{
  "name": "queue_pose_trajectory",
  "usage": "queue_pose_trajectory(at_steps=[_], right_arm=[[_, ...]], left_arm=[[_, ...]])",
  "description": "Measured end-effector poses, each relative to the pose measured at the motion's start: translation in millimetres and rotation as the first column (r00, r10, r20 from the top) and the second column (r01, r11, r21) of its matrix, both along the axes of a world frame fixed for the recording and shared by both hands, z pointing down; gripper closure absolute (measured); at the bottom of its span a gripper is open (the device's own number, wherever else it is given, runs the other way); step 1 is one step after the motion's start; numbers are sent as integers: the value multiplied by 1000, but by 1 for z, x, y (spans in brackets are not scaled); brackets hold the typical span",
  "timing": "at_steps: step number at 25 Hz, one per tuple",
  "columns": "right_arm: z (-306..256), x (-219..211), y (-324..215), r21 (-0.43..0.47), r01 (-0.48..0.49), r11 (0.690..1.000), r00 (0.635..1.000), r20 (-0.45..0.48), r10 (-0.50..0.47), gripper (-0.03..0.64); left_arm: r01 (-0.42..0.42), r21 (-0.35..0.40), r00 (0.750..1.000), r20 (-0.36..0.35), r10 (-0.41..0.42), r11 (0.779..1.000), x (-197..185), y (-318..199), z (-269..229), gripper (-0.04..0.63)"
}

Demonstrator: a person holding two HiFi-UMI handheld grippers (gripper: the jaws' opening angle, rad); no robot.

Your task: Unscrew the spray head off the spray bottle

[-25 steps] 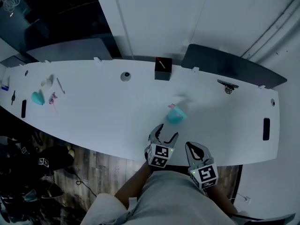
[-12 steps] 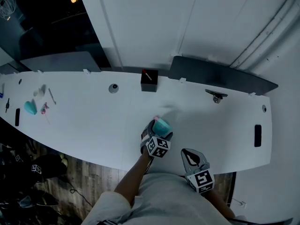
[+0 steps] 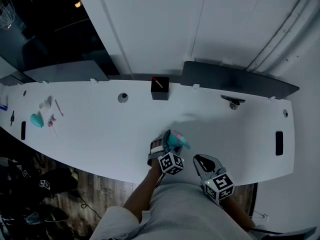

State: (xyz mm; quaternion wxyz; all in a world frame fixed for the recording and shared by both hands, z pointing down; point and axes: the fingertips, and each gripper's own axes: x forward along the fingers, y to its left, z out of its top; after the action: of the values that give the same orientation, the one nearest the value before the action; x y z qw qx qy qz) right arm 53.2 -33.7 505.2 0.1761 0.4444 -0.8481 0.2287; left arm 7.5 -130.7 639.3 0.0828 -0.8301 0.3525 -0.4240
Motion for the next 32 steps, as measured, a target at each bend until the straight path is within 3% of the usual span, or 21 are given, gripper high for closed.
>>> queue_pose_trajectory(at_steps=[2, 3, 6, 11, 13, 15, 18, 20, 22, 24, 26, 27, 28, 31, 32], right_arm=[[-6, -10, -4, -10, 42, 999, 999, 28, -42, 432], [-9, -13, -6, -8, 59, 998, 998, 34, -58, 417], [-13, -23, -14, -19, 89, 996, 995, 55, -88, 417], [-1, -49, -22, -127, 166, 978, 977, 155, -146, 417], [5, -53, -24, -145, 178, 973, 975, 156, -155, 424], [9, -52, -24, -149, 191, 970, 976, 134, -172, 486], [12, -50, -22, -161, 230, 960, 969, 124, -211, 489], [13, -49, -20, -158, 257, 954, 965, 101, -243, 489], [11, -48, -18, -131, 298, 946, 955, 27, -297, 491], [9, -51, -14, -78, 373, 925, 918, -117, -380, 491], [6, -56, -8, -13, 491, 871, 824, -317, -470, 491], [6, -58, -5, 12, 564, 826, 750, -427, -506, 491], [6, -59, 0, 26, 641, 767, 655, -539, -529, 491], [9, -57, 12, -7, 843, 539, 307, -816, -490, 491], [10, -56, 14, -25, 875, 483, 229, -858, -460, 491]], left_arm=[[-24, 51, 997, 73, 20, 998, -8, 4, -10, 192], [-34, 70, 993, 112, 26, 997, -13, 7, -14, 193], [-74, 104, 969, 244, 46, 992, -29, 16, -23, 193], [-93, 89, 907, 419, 47, 992, -48, 29, -31, 193], [-101, 63, 900, 431, 64, 993, -45, 35, -35, 193], [-119, 48, 893, 441, 86, 992, -43, 40, -37, 193], [-158, 78, 852, 515, 96, 984, -49, 38, -34, 193], [-173, 62, 852, 510, 118, 983, -46, 40, -34, 193], [-189, 47, 855, 499, 141, 981, -43, 42, -34, 195], [-207, 39, 848, 505, 159, 978, -43, 43, -32, 195], [-217, 32, 855, 488, 174, 976, -40, 45, -30, 195], [-222, 31, 862, 473, 182, 974, -37, 46, -30, 195], [-229, 29, 869, 457, 191, 973, -34, 48, -30, 195], [-252, 26, 885, 410, 220, 967, -26, 55, -31, 195], [-258, 34, 888, 402, 223, 966, -25, 56, -32, 195]])
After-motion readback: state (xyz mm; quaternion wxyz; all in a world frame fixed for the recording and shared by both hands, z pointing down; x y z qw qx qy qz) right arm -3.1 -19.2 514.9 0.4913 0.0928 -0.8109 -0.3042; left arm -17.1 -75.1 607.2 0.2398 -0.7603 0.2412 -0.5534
